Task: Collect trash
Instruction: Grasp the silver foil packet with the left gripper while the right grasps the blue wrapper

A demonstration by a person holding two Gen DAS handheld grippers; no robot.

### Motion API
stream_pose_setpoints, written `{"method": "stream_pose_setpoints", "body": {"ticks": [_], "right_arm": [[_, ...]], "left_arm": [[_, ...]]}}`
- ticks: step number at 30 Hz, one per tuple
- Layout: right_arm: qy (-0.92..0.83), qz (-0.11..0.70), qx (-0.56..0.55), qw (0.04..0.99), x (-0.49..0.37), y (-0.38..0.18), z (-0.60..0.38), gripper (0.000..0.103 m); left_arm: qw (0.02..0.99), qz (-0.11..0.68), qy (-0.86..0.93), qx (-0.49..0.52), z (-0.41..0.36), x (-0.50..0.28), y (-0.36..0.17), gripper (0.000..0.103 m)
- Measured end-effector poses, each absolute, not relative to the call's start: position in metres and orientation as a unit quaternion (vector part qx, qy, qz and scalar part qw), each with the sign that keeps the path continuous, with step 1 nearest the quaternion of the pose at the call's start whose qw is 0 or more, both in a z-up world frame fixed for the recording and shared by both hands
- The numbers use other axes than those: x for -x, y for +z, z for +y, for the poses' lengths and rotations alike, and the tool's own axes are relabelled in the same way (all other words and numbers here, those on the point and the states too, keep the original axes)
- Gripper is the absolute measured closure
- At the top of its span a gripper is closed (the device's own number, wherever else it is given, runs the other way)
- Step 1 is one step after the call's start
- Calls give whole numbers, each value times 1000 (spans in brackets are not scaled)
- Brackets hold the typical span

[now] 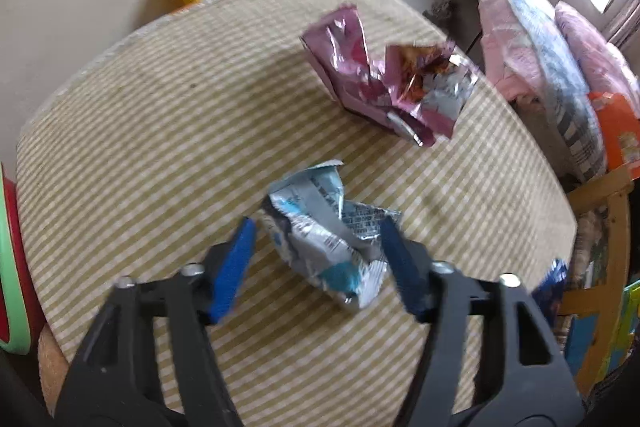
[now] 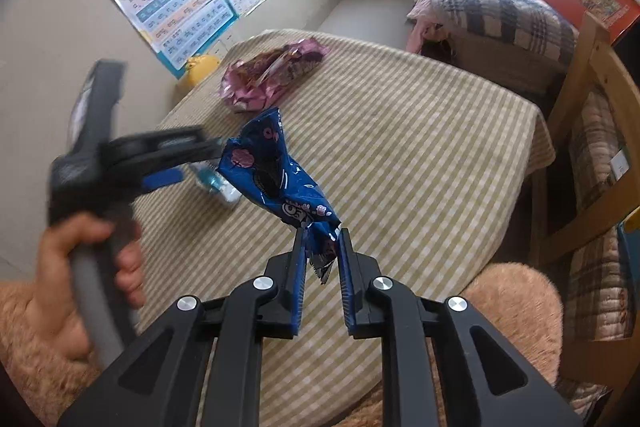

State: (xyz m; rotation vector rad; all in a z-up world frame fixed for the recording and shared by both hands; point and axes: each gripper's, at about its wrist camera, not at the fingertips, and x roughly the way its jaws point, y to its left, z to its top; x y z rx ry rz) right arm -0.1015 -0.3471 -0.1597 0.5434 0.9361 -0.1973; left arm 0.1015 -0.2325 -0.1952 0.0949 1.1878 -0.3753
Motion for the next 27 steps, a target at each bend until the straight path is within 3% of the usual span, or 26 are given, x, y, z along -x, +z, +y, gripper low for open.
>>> {"method": "stream_pose_setpoints", "body": {"ticks": [1,3,5,6,10,16,19,21,27], "right_arm": [[-84,445,-263,852,100,-160,-346,86],[-73,447,-268,850,99,-162,-342,82],[-63,451,-272,848,96,-164,-339,66],[-54,455,-275,845,95,-165,-337,64],[-32,455,-278,845,93,-164,-328,50],[-47,447,-264,853,87,-156,-334,47],[-48,462,-260,847,75,-157,-340,46],[-43,466,-252,847,66,-158,-339,46],[-37,496,-258,828,57,-178,-332,47]], "left_arm": [[810,558,-178,-43,-235,-103,-197,54],[809,555,-191,-41,-234,-101,-193,68],[806,555,-200,-48,-231,-97,-188,79],[804,556,-207,-47,-227,-95,-184,81],[804,550,-217,-61,-196,-85,-170,82],[797,559,-212,-80,-145,-68,-171,80],[798,567,-193,-68,-128,-63,-181,74],[799,571,-181,-56,-122,-61,-187,53],[808,560,-173,-49,-120,-53,-191,37]]}}
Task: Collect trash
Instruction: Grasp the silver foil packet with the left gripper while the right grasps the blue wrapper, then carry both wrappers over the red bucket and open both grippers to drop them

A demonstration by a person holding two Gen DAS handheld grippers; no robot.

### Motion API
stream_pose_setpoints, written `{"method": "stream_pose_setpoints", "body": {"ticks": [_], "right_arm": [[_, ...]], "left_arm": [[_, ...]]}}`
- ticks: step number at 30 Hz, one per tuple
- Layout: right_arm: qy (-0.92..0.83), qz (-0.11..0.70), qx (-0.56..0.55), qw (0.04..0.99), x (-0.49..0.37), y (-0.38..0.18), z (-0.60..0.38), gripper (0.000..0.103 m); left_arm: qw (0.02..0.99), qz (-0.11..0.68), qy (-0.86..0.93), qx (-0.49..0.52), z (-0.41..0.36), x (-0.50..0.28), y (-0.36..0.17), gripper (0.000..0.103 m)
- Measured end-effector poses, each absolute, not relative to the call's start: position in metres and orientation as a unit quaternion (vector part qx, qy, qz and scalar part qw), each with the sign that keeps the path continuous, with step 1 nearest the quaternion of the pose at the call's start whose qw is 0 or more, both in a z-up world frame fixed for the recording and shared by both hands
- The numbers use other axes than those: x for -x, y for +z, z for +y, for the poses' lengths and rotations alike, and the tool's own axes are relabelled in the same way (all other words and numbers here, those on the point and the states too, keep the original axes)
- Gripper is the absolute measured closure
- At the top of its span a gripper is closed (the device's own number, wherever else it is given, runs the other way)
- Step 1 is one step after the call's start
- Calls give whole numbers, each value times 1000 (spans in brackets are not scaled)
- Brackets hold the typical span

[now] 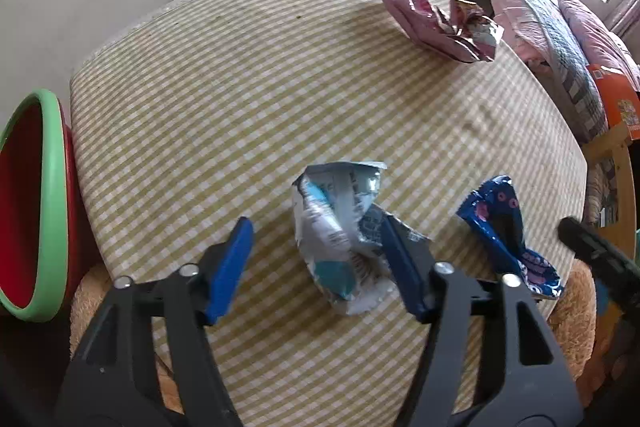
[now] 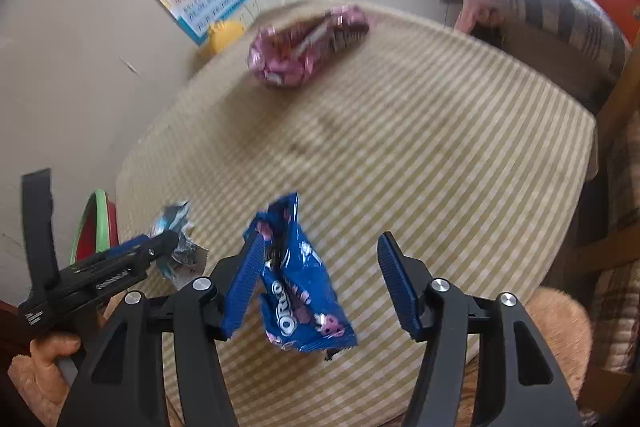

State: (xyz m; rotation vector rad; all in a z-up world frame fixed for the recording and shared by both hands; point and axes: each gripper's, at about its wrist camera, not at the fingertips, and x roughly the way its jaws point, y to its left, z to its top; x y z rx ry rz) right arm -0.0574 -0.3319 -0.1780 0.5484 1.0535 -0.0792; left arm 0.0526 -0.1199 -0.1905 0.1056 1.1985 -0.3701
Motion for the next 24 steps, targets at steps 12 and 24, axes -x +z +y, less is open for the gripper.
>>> {"method": "stream_pose_setpoints", "body": {"ticks": [12,24], "right_arm": [[-12,526,-267,807,63,-201,-314,78],[-10,532,-249,809,61,-202,-304,77]], "left_arm": [[811,557,-173,-40,-121,-52,-194,29],[809,556,-176,-73,-131,-47,-197,71]]}}
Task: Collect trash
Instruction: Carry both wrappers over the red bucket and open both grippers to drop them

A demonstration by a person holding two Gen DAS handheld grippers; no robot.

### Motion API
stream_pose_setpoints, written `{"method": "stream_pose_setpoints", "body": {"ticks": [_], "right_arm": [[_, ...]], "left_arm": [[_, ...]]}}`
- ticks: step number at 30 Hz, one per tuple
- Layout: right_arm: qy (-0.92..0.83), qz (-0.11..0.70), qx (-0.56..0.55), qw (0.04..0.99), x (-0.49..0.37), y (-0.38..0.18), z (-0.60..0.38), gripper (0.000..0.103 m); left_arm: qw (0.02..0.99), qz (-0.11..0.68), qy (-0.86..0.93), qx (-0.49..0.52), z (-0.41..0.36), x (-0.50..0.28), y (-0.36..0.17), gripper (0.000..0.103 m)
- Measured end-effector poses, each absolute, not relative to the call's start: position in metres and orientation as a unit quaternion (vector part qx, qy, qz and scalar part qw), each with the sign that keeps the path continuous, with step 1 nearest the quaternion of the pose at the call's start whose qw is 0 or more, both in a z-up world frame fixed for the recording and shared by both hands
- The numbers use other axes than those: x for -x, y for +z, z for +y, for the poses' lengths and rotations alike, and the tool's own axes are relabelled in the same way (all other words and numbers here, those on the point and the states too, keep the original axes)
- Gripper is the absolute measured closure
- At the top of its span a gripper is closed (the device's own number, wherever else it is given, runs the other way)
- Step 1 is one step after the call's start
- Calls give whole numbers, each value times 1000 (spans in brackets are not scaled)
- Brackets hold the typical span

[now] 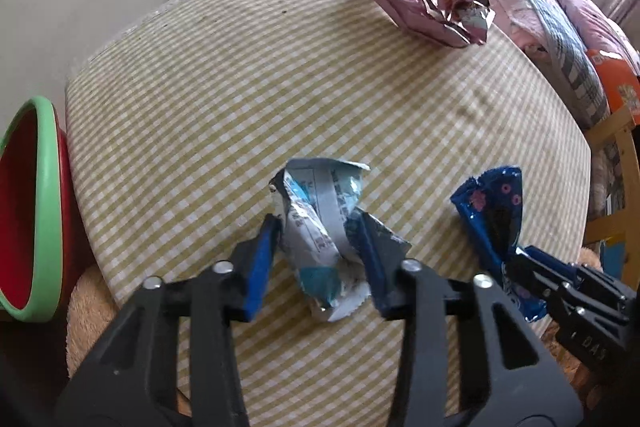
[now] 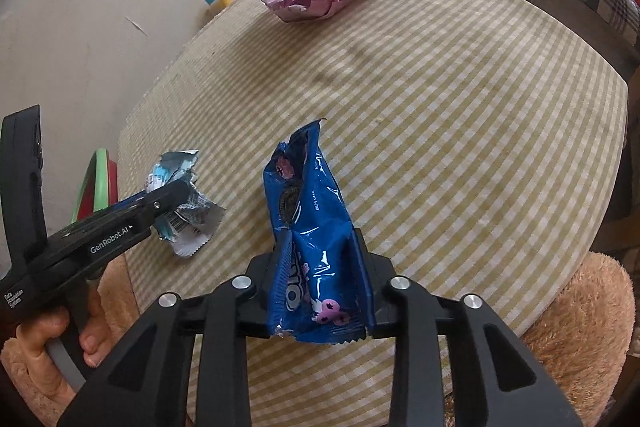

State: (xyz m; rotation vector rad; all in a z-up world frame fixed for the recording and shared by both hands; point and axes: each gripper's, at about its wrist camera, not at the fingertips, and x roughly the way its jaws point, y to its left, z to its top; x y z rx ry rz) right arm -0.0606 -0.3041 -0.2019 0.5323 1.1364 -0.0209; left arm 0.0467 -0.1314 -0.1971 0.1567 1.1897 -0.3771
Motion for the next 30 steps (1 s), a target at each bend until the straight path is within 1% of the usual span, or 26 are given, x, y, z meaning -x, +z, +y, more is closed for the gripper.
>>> {"method": "stream_pose_setpoints", "body": {"ticks": [1,3,4,7,10,18,22,30], "right_arm": [[-10,531,-249,810,59,-202,-304,78],[-13,528,-247,812,60,-200,-304,82],[-13,527,-247,813,61,-199,-304,84],[-17,512,-252,821,62,-188,-306,86],[-18,489,-266,831,64,-172,-310,86],[-13,410,-262,874,63,-111,-307,86],[-14,376,-250,892,64,-86,-300,86],[-17,347,-229,909,58,-57,-285,86]], "left_arm": [[809,555,-178,-75,-132,-46,-197,73],[812,548,-182,-84,-135,-44,-193,80],[814,544,-183,-88,-136,-43,-190,80],[827,524,-183,-92,-136,-41,-176,81],[848,491,-179,-88,-130,-43,-151,81],[891,419,-157,-74,-111,-42,-89,81],[902,396,-158,-73,-102,-38,-70,81],[914,368,-160,-61,-86,-34,-49,81]]}}
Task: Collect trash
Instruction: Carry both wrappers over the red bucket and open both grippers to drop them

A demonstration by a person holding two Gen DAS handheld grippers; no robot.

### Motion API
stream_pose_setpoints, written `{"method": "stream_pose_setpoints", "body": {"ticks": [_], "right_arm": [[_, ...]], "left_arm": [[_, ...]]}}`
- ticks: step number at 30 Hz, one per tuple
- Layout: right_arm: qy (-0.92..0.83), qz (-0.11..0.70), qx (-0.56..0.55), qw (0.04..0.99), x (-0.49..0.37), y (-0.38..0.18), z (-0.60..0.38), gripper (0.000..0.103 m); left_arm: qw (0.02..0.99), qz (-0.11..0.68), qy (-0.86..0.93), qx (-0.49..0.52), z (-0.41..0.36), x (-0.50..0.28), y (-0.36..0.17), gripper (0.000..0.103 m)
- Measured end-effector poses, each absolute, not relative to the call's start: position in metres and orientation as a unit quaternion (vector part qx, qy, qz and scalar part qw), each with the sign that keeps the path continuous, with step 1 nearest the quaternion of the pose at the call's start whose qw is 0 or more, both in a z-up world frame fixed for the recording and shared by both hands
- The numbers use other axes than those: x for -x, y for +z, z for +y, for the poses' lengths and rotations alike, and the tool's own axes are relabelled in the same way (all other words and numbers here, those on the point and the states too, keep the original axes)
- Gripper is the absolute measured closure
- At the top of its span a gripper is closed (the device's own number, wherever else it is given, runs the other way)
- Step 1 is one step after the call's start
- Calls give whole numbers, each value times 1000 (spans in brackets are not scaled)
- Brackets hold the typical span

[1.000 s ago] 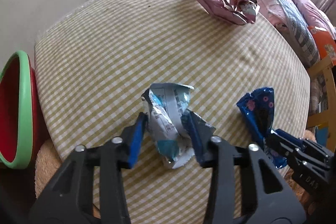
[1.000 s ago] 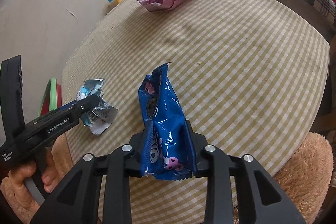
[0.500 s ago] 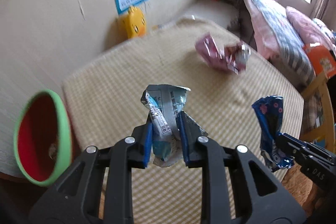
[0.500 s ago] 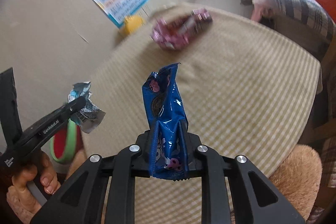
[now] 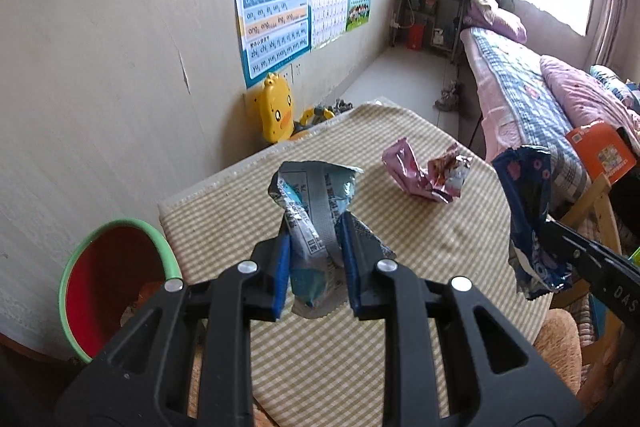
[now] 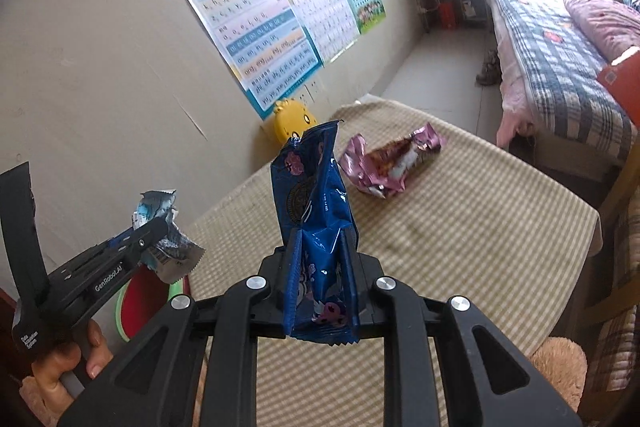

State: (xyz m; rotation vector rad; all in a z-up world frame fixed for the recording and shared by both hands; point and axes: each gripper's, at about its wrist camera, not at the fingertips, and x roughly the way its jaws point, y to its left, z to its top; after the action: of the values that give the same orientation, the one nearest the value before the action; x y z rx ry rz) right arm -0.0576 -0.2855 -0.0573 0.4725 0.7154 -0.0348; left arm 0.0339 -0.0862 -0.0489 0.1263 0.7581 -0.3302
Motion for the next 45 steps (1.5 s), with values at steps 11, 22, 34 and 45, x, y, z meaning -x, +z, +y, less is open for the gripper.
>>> {"method": "stream_pose_setpoints", "body": {"ticks": [11,22,34,45], "right_arm": [[-8,333,-200,921,49,-40,-264,86],[16,347,-182,920,31,-39,-234,86],[54,360,-158,918,13,-37,-195,86],[99,382,-141,908,-7,-46,-153,86]], "left_arm": [[921,357,-148,-40,-60,-34,-42,81],[923,364,-120,-10,-23,-42,-47,81],[923,373,-92,5,13,-47,-54,81],[922,384,-51,22,51,-54,-65,81]]}}
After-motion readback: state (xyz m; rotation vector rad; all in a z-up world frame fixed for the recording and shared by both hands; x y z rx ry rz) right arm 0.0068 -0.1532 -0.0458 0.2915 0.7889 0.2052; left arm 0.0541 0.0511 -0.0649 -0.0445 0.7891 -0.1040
